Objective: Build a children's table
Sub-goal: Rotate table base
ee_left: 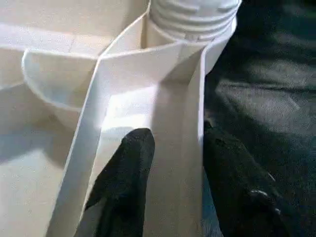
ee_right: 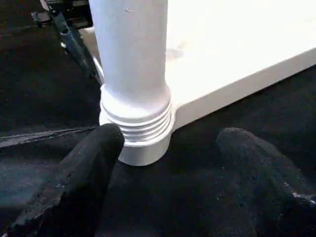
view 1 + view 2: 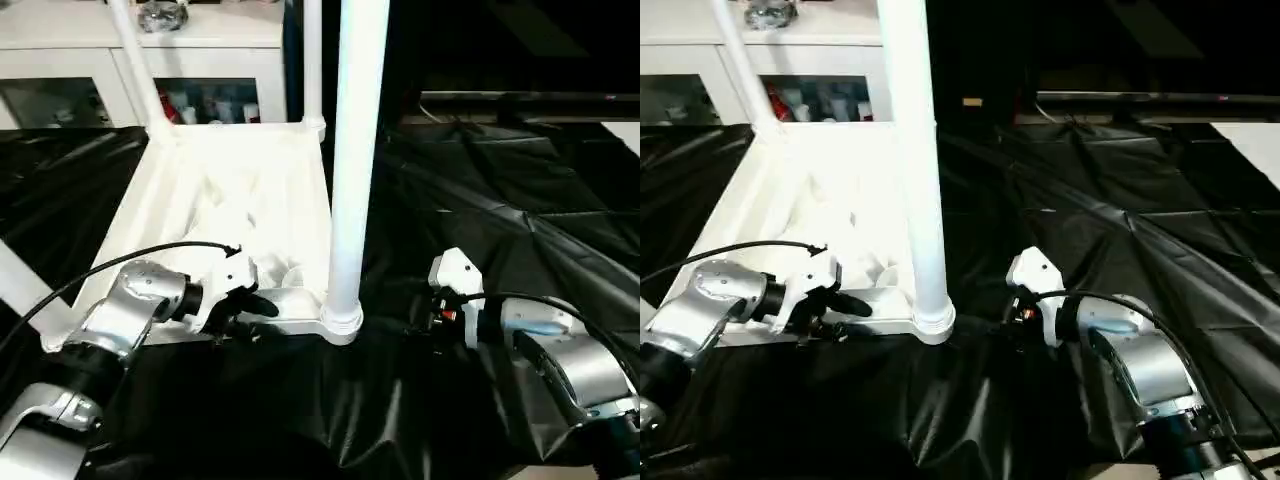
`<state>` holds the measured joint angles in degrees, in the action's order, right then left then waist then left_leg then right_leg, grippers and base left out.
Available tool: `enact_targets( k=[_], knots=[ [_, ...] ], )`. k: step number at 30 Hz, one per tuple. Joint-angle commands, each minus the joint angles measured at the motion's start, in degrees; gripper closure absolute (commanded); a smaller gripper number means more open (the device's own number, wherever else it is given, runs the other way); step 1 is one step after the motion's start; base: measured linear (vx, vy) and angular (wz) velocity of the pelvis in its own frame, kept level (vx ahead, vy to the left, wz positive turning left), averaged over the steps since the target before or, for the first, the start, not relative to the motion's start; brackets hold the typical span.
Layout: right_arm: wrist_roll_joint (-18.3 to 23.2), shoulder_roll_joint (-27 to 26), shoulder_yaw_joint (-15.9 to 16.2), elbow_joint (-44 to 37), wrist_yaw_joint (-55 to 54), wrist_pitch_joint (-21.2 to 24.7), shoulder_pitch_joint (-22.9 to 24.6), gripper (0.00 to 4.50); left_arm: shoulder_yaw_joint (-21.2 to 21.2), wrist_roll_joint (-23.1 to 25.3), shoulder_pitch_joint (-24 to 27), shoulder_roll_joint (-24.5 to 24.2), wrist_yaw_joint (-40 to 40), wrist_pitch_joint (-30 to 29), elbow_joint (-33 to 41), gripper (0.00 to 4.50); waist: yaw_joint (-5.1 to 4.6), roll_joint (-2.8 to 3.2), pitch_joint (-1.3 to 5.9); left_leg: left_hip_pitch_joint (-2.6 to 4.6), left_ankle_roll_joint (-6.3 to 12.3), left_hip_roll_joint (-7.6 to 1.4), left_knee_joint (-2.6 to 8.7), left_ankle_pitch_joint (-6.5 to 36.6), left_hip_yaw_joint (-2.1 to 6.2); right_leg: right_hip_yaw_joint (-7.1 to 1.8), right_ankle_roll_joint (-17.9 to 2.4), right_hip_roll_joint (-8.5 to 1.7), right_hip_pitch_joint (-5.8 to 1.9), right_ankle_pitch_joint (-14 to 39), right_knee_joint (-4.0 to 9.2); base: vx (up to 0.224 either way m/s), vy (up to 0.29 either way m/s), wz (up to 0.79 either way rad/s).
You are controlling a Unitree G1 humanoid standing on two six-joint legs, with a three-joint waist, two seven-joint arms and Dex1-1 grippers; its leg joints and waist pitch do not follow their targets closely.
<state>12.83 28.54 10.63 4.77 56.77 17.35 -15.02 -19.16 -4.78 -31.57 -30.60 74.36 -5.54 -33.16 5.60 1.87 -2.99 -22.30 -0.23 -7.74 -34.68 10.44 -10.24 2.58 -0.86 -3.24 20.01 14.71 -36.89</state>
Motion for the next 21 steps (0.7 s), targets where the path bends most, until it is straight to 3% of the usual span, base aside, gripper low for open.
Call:
enact_targets(
  k=[1, 4, 13, 21],
  knots=[
    [-0.3, 0.8, 0.3, 0.3, 0.5, -0.1, -0.4, 0.81, -0.2, 0.3, -1.2, 0.3, 0.8, 0.9, -0.9, 2.91, 0.13, 0.21, 3.21, 1.7, 0.27, -6.27, 4.84, 14.4, 2.75, -3.34, -14.9, -7.03, -0.86, 4.2, 4.92, 0.0, 0.0, 0.0],
    [-0.5, 0.8, 0.5, 0.3, 0.7, -0.2, -0.3, 0.81, -0.1, 0.3, -1.6, 1.2, 1.5, 1.5, -2.2, 3.34, 0.1, 0.21, 3.23, 1.68, 0.55, -6.25, 4.76, 14.2, 2.72, -3.33, -14.9, -7.07, -0.91, 3.9, 4.97, 0.0, 0.0, 0.0],
    [-0.8, 0.9, 0.6, 0.5, 0.8, -0.6, -0.2, 0.81, -0.2, 1.3, -2.2, 1.7, 2.1, 2.7, -4.5, 3.99, 0.05, 0.27, 3.1, 1.73, 0.34, -6.41, 4.97, 15.0, 2.77, -3.39, -14.9, -7.09, -0.81, 5.5, 5.11, 0.0, 0.0, 0.0],
    [-0.4, 0.7, 0.4, 0.9, 1.2, -0.1, -0.1, 0.81, 3.0, -3.5, -1.5, 3.3, 3.5, -1.4, -2.4, 4.41, -0.02, 0.24, 3.01, 1.66, 0.78, -6.38, 4.9, 14.5, 2.69, -3.4, -15.3, -7.18, -0.83, 6.4, 5.24, 0.0, 0.0, 0.0]
  ],
)
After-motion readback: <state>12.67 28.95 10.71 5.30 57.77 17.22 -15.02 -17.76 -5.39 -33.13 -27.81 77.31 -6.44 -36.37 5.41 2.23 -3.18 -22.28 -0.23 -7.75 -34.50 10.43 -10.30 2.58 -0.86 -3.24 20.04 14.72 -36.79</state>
